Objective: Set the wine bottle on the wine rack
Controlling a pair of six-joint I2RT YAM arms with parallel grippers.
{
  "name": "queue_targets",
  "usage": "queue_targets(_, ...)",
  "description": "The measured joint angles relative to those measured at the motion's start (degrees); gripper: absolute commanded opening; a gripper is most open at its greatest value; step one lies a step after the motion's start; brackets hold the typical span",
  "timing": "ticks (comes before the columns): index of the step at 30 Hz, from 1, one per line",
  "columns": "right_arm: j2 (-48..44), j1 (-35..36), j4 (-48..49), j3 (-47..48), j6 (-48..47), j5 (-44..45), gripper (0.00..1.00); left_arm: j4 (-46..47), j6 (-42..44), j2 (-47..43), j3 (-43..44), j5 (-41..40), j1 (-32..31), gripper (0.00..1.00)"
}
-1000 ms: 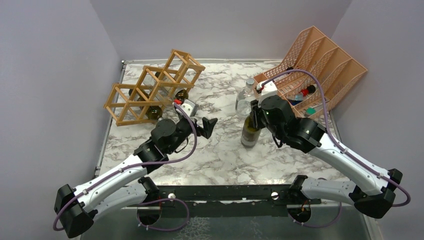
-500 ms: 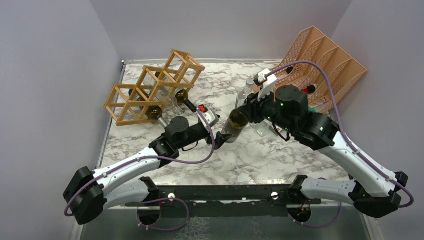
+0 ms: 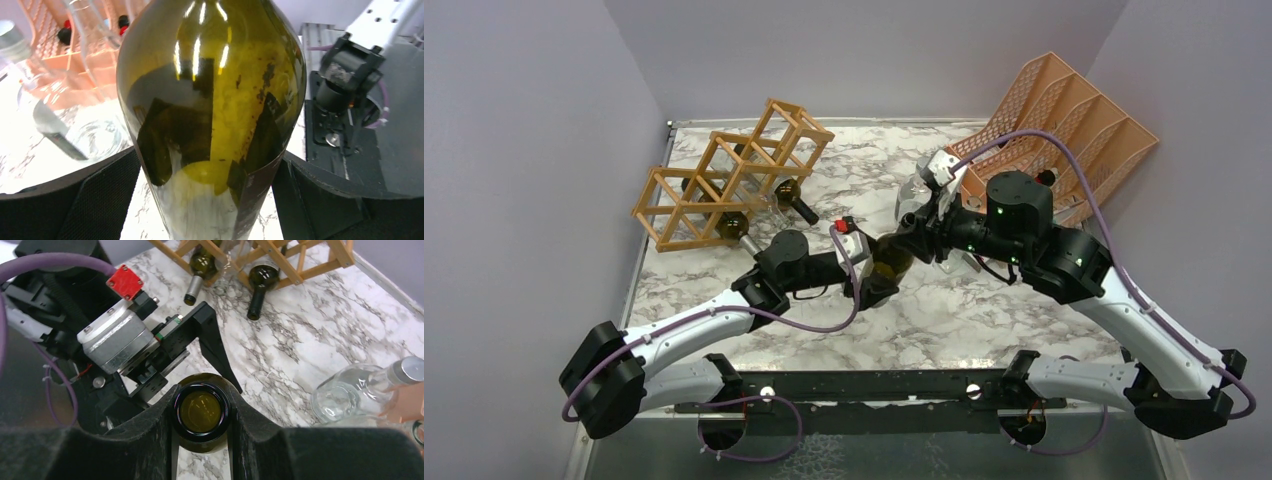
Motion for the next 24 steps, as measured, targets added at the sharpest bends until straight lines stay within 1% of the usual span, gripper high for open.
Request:
queue_targets(8, -1.5, 0.0, -0.9, 0.0, -3.2, -7.0, 0.01, 2.8, 1.1, -0.9, 0.0, 11.3, 0.0, 0.97)
queue_targets(12, -3.0, 0.0, 0.1, 0.0, -3.3, -8.9, 0.01, 4.2, 1.2, -1.0, -0.1, 13.2, 0.0, 0.98)
queue_targets(16, -4.7, 0.0, 2.0, 0.0, -3.0, -9.2, 0.01, 6.6, 0.4, -0.8, -0.7, 13.4, 0.0, 0.97)
queue_targets(18, -5.0, 0.0, 3.0, 0.0, -2.8, -9.4, 0.01, 7.7, -0.1, -0.3, -0.8, 13.4, 0.0, 0.92)
queue_targets(20, -5.0, 0.0, 3.5, 0.0, -2.6, -9.4, 0.01, 8.6, -0.3, 0.2, -0.8, 13.4, 0.0, 0.85)
queue_targets(21, -5.0, 0.0, 3.7, 0.0, -2.5, -9.4, 0.01, 8.8, -0.5, 0.3, -0.8, 13.4, 0.0, 0.81)
queue_targets(24, -5.0, 0.0, 4.2, 0.0, -2.3, -9.4, 0.01, 9.4, -0.7, 0.4, -1.0, 13.3, 0.0, 0.63)
